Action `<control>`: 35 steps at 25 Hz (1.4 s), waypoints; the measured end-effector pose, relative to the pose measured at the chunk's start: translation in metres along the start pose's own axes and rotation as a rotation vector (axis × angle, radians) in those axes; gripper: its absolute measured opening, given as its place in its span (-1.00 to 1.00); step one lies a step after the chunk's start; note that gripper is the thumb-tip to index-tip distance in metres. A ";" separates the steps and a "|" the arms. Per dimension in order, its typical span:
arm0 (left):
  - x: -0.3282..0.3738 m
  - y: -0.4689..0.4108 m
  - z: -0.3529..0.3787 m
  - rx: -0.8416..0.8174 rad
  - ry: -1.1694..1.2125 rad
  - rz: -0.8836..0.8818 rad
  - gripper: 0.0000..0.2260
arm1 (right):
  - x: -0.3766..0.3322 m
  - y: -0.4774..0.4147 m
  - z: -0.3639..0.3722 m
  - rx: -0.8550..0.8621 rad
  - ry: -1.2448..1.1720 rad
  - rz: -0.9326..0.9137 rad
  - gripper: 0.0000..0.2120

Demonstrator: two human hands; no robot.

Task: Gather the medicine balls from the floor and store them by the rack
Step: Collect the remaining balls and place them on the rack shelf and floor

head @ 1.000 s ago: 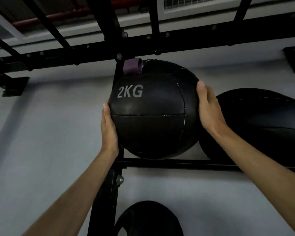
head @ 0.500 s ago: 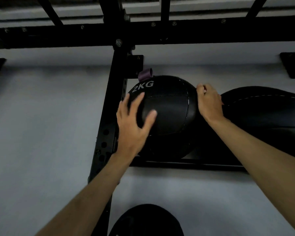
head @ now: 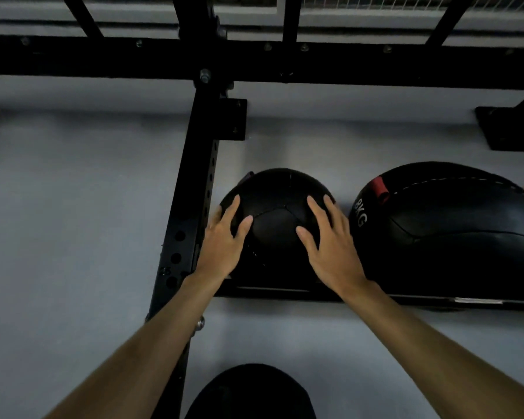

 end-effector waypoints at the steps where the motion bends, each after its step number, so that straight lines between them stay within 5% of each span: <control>1: 0.002 0.001 -0.003 -0.002 -0.006 -0.020 -0.46 | -0.002 -0.001 -0.001 -0.016 -0.004 0.006 -0.40; 3: 0.018 0.010 -0.014 0.069 -0.139 -0.005 -0.53 | -0.005 0.001 -0.003 -0.063 -0.012 0.041 -0.40; 6: 0.076 0.054 -0.008 0.230 -0.427 0.313 -0.66 | -0.010 0.016 -0.017 -0.087 0.038 0.077 -0.47; 10: 0.129 0.129 0.043 0.191 -0.328 0.550 -0.73 | -0.004 0.081 -0.067 -0.136 0.132 0.069 -0.71; 14: 0.170 0.219 0.137 -0.214 -0.057 0.405 -0.85 | 0.052 0.191 -0.150 -0.279 0.295 0.195 -0.81; 20: 0.314 0.405 0.277 -0.842 0.127 0.355 -0.91 | 0.147 0.391 -0.324 -0.603 0.559 0.671 -0.81; 25: 0.465 0.577 0.356 -1.186 0.212 0.401 -0.87 | 0.184 0.573 -0.498 -0.768 0.643 0.960 -0.61; 29: 0.575 0.725 0.393 -1.444 0.244 0.496 -0.82 | 0.173 0.687 -0.629 -0.822 0.707 1.220 -0.79; 35: 0.692 0.886 0.406 -1.793 0.218 0.620 -0.84 | 0.160 0.816 -0.744 -0.855 0.684 1.561 -0.77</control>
Point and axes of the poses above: each hand's wrist, its own y-axis away from the middle knuckle, its own z-axis out of the palm, x = y × z, the point moved 8 cm from there along -y, towards the middle knuckle, and after that the axes turned 8 degrees about -y, right-handed, at the moved point
